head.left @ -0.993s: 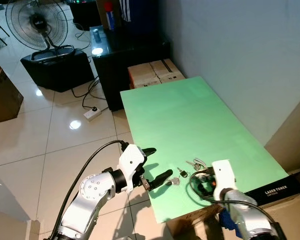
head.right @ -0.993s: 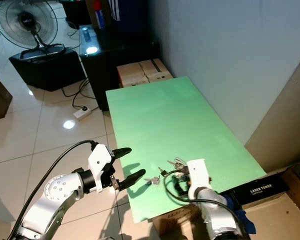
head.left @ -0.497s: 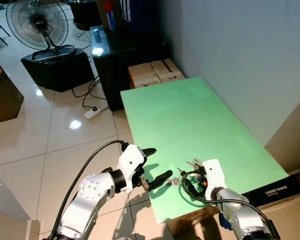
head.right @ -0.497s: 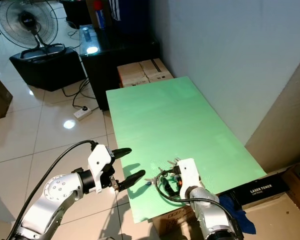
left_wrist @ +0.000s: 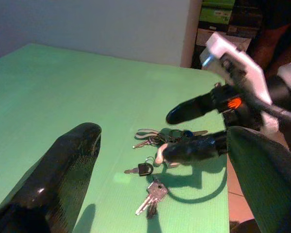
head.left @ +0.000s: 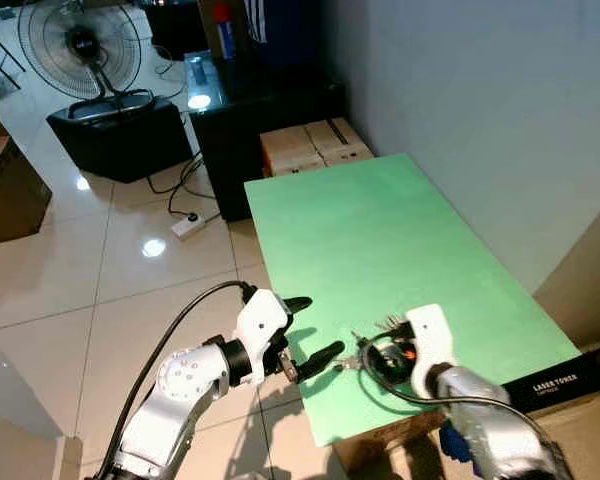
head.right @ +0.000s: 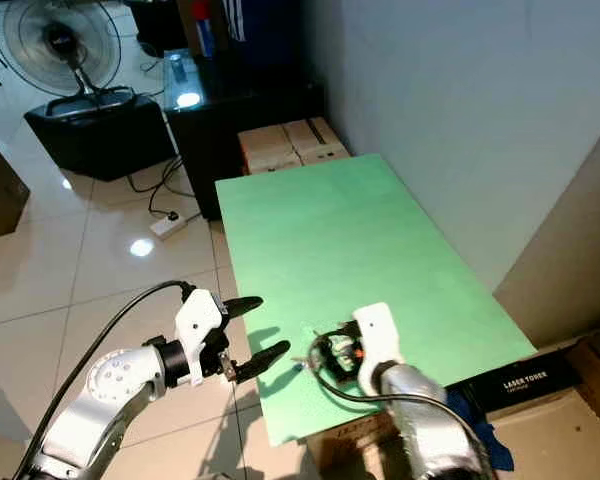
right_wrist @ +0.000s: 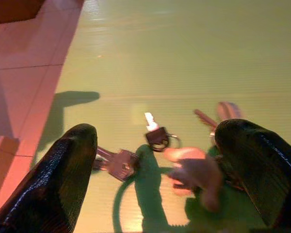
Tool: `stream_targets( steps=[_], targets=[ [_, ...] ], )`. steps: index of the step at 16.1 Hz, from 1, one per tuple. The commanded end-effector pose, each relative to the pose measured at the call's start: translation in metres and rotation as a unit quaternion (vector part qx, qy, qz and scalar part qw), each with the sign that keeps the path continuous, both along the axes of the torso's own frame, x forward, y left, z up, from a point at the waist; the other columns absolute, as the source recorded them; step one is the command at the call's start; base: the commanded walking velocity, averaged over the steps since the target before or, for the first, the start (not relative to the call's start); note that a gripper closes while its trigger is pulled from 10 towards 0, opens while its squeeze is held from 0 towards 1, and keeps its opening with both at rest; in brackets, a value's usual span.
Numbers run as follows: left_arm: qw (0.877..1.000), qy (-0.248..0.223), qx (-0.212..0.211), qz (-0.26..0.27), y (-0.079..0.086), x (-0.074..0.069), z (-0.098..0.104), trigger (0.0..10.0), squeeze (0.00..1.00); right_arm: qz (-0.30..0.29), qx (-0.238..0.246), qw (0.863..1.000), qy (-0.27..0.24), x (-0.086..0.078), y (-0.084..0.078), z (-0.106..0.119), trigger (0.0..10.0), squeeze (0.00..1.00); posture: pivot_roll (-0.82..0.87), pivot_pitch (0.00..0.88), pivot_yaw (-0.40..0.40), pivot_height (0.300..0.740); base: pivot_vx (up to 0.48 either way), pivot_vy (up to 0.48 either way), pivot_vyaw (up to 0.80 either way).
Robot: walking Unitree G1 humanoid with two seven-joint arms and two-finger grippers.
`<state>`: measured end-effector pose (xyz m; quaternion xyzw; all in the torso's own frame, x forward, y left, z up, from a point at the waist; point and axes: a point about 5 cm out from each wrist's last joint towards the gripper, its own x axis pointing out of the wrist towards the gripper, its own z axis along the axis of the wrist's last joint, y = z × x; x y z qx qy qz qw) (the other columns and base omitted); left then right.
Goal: Hang keys on a hook
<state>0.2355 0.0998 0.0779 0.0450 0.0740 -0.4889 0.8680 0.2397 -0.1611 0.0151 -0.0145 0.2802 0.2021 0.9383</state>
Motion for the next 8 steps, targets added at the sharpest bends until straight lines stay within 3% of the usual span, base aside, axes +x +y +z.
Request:
stream_targets(
  steps=[1,4,5,6,8],
  targets=[
    [1.000,-0.002,0.009,-0.004,0.002,0.000,0.000,10.0,0.00,-0.015,-0.026,0.999,-0.012,-0.001,-0.009,0.005,10.0,0.00,-0.12,0.000,0.107,0.740,0.000,0.000,0.00],
    [1.000,-0.002,0.010,-0.005,0.003,0.000,0.001,10.0,0.00,-0.053,-0.089,0.994,-0.026,-0.001,-0.032,0.000,10.0,0.00,-0.12,0.000,0.123,0.740,0.000,0.000,0.00],
    [1.000,-0.002,0.011,-0.007,0.003,0.001,0.001,10.0,0.00,-0.047,-0.098,0.994,-0.021,-0.003,-0.034,-0.003,10.0,0.25,-0.12,0.001,0.126,0.740,0.000,0.000,0.00],
    [1.000,-0.003,0.012,-0.008,0.004,0.001,0.002,10.0,0.00,-0.030,-0.111,0.993,-0.010,-0.007,-0.034,-0.010,10.0,1.00,-0.11,0.004,0.129,0.740,0.000,0.000,0.00],
    [1.000,-0.004,0.016,-0.009,0.006,0.001,0.003,10.0,0.00,-0.019,-0.155,0.988,-0.008,-0.010,-0.038,-0.017,10.0,1.00,-0.10,0.010,0.134,0.740,0.000,0.000,0.00]
  ],
)
